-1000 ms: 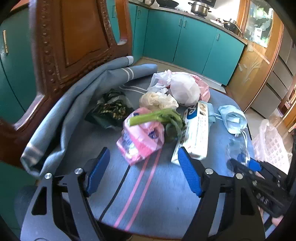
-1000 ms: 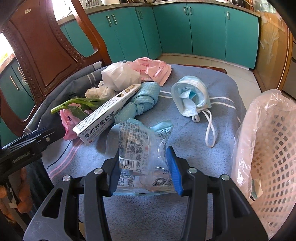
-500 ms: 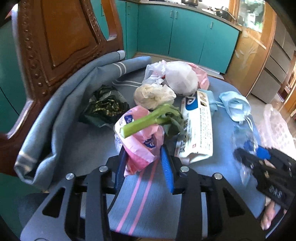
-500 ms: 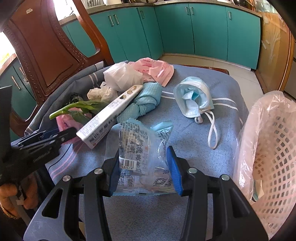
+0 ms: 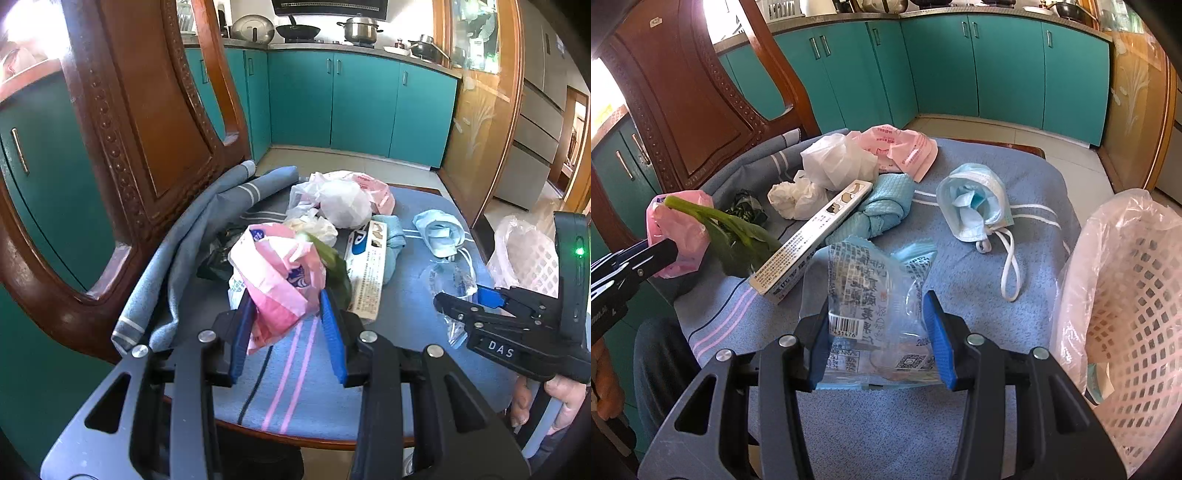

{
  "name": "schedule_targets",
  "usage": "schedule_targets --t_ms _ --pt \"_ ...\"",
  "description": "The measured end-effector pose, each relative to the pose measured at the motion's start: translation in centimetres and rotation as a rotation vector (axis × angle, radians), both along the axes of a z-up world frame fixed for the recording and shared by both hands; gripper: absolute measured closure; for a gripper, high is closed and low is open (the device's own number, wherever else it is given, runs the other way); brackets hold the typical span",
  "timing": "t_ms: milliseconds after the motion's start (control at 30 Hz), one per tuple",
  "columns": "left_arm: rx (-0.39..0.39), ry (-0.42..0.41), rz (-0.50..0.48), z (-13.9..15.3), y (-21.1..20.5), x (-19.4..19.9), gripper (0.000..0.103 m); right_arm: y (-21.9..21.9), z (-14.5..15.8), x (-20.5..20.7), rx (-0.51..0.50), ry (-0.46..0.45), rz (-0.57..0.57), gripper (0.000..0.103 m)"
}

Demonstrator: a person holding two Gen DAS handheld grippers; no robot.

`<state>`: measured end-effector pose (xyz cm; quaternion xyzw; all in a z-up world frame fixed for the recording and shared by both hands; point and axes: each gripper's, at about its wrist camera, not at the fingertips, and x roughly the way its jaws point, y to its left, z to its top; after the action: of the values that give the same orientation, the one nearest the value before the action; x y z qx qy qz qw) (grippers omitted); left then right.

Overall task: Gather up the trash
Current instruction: 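Grasp the pink plastic bag with the left gripper, then carry the snack packet and pink bag over the basket and release both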

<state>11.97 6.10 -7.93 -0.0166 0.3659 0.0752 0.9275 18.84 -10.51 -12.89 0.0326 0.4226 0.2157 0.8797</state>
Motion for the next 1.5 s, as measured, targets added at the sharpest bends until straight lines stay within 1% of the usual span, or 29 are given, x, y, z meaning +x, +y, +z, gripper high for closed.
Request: schedule_targets --t_ms 100,167,267,400,500,633,700,767,833,967,1100,1200,1367,1500 --pt "-0.029 -0.078 0.012 1.1 0.3 -0.8 0.066 -0.3 0.0 0.0 0.006 -0.001 -0.008 0.056" --pt "-0.064 -0.121 0.02 1.9 0.7 -1.2 0.066 -0.6 0.1 0.0 0.011 -0.002 -0.014 0.056" --pt "-0.084 -0.12 0.021 2.1 0.8 -1.3 0.066 -0.8 0.4 0.0 0.021 -0.015 -0.023 0.056" --pt "-0.086 -0.162 0.016 2.5 0.4 -2.1 0.066 -0.8 1.2 -0.4 0.024 -0.059 -0.029 0.056" --pt "-0.076 -0.149 0.007 2.4 -0.1 -1.9 0.065 -1.0 2.0 -1.0 0.028 -0.1 -0.028 0.056" --pt "-0.079 -0.133 -0.014 2.0 -0.8 -1.7 0.065 -2.3 4.1 -1.8 0.05 -0.144 -0.042 0.056" --pt "-0.065 -0.13 -0.025 2.0 -1.3 -1.7 0.065 -3.9 5.3 -2.4 0.053 -0.177 -0.08 0.056" --pt "-0.047 -0.134 -0.037 2.1 -1.8 -1.7 0.065 -5.4 6.0 -2.8 0.033 -0.21 -0.129 0.056" --pt "-0.035 -0.134 -0.052 2.1 -2.5 -1.6 0.065 -7.0 6.3 -3.0 -0.025 -0.237 -0.202 0.056" --pt "-0.039 -0.125 -0.089 1.8 -4.0 -0.8 0.065 -10.2 5.8 -2.7 -0.154 -0.228 -0.365 0.056" --pt "-0.045 -0.115 -0.144 1.4 -6.4 0.1 0.065 -12.6 5.5 -2.9 -0.251 -0.228 -0.474 0.056" --pt "-0.055 -0.115 -0.193 1.4 -8.6 0.8 0.065 -14.1 5.6 -2.8 -0.262 -0.225 -0.511 0.056" --pt "-0.096 -0.103 -0.282 1.2 -12.4 2.4 0.065 -16.7 5.4 -3.4 -0.238 -0.214 -0.536 0.056" --pt "-0.094 -0.092 -0.341 0.8 -15.7 3.4 0.065 -17.8 4.5 -3.5 -0.22 -0.186 -0.545 0.056"
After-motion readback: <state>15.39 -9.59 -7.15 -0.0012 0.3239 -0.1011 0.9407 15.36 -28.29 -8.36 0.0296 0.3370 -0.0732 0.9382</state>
